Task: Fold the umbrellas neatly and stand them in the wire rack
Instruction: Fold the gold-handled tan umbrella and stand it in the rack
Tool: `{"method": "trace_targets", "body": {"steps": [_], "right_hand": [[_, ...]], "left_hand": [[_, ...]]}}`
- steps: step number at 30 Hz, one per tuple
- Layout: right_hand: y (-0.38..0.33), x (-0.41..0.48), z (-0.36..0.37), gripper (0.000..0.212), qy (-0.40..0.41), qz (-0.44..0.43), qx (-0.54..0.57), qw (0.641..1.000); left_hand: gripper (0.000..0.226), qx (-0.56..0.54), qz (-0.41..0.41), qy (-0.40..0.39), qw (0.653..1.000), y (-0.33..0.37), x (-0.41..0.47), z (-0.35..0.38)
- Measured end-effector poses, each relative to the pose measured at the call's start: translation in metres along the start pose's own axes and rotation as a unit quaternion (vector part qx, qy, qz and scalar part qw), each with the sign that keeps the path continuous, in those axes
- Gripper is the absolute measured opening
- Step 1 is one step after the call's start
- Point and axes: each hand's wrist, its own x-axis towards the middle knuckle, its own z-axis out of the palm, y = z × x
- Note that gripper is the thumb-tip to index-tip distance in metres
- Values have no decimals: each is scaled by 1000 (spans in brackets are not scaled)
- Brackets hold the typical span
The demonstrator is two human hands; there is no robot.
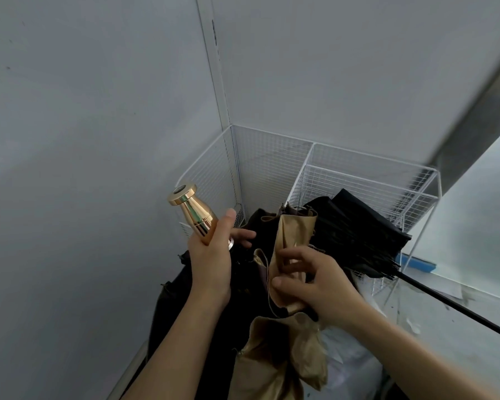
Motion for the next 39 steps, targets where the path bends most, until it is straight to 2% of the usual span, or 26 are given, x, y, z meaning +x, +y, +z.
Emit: {"method": "trace_targets", "body": {"steps": [4, 8, 11, 14, 17, 21, 23, 26, 29, 32, 36, 39], "right_hand": [[5, 4, 3, 46, 89, 23, -12, 996], [4, 9, 2, 49, 152, 36, -20, 988], [3, 10, 1, 56, 154, 47, -32, 986], [4, 10, 2, 59, 143, 59, -11, 988], [4, 11, 4, 54, 138, 57, 44, 988], [0, 12, -1, 28, 147, 66, 211, 964], [-1, 11, -3, 21, 127, 57, 251, 958], [3, 8, 2, 29, 49, 17, 215, 975], [9, 6, 10, 44, -37, -9, 143, 989], [8, 5, 14, 42, -41, -44, 54, 997], [5, 3, 17, 34, -30, -86, -6, 996], [-2, -1, 16, 35, -76, -87, 38, 993]], "left_hand": [[41, -27, -25, -42, 998, 1, -6, 1], [31, -39, -59, -112, 991, 4, -13, 0], [37, -35, -60, -149, 986, 3, -13, -2], [31, -28, -22, -183, 983, 0, -10, -4], [39, -20, -4, -169, 985, 0, -9, -1], [39, 20, -6, -55, 998, 2, -5, 1], [32, 5, -12, 7, 1000, 1, 1, -1], [26, -15, -15, 43, 999, 0, 5, -4], [50, -23, -11, 26, 999, -2, 4, -3], [75, -46, -27, -8, 999, -4, 2, -2], [72, -48, -33, -32, 998, -3, -1, 3], [62, -50, -36, -7, 998, -2, -1, 5]]}}
